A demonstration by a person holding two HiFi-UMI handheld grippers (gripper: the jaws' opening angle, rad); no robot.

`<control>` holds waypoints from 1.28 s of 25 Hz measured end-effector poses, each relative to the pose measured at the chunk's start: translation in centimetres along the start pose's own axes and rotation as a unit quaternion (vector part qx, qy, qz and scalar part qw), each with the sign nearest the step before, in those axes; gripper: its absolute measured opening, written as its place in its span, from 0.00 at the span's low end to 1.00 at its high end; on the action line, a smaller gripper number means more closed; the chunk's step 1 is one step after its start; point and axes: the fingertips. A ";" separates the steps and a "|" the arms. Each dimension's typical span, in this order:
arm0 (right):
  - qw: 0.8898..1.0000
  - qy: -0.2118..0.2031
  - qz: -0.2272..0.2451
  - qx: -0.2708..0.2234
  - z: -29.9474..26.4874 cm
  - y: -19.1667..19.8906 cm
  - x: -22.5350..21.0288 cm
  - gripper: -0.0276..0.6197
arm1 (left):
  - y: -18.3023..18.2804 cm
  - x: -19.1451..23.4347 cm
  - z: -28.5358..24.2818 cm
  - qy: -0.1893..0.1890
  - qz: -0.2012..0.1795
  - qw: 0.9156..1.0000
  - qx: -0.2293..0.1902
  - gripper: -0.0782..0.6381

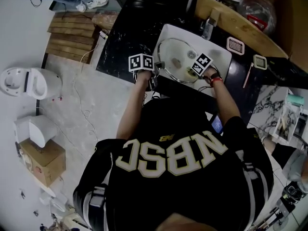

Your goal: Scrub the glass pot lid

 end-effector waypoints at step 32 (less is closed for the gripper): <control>0.972 -0.029 0.045 -0.227 1.5 -13.8 8.3 0.13 | 0.1 0.5 0.5 -0.015 0.001 1.000 0.001 0.24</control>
Point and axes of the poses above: the fingertips, and each gripper's own axes: z backward along the fingers, x to its left, y out of its underside
